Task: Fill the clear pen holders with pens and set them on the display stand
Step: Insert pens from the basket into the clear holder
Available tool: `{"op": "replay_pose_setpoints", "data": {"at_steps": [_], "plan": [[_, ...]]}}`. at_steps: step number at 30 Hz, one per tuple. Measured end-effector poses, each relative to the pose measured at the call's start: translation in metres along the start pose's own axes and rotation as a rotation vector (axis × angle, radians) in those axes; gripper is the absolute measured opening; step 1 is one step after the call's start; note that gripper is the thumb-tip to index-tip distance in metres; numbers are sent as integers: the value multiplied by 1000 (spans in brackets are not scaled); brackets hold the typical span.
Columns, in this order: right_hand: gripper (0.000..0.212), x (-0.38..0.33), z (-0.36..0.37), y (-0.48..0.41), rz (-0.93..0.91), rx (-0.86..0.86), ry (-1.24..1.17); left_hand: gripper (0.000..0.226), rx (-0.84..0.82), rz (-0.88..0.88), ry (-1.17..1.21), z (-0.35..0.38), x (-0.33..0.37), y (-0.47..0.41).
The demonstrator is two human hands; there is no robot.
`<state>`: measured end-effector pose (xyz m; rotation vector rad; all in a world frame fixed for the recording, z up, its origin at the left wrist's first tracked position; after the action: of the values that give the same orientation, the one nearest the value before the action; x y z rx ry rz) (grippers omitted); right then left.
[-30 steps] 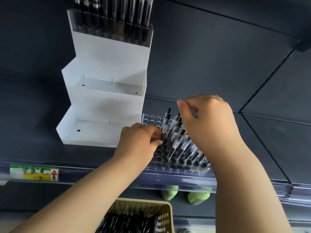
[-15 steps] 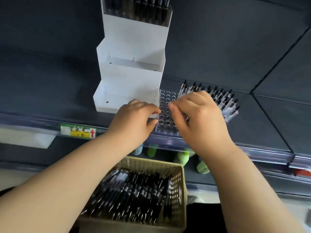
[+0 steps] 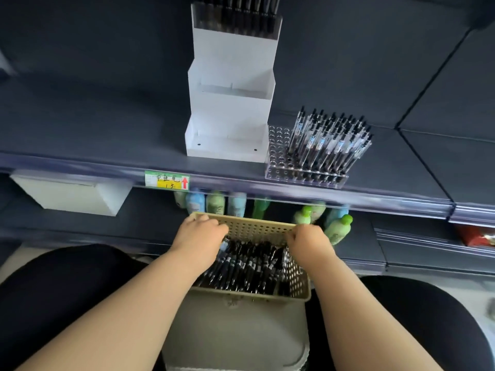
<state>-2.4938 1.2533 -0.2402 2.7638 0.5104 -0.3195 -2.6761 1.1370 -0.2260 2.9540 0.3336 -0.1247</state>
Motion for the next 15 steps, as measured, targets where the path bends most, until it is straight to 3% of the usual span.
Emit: {"op": "replay_pose_setpoints", "data": {"at_steps": [3, 7, 15], "plan": [[24, 7, 31, -2, 37, -134, 155, 28, -134, -45, -20, 20, -3, -4], [31, -6, 58, 4, -123, -398, 544, 17, -274, -132, 4, 35, -11, -11], [31, -6, 90, -21, -299, -593, 907, 22, -423, -282, 166, 68, -2, -35]]}}
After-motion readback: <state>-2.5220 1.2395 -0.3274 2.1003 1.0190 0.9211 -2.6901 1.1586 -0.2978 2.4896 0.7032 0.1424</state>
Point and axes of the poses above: each hand's wrist, its own y-axis away from the middle knuckle, its own z-axis out of the palm, x = y × z, the point moved 2 cm from there along -y, towards the middle knuckle, and after that the axes turned 3 degrees about -y, right-handed, at the moved point
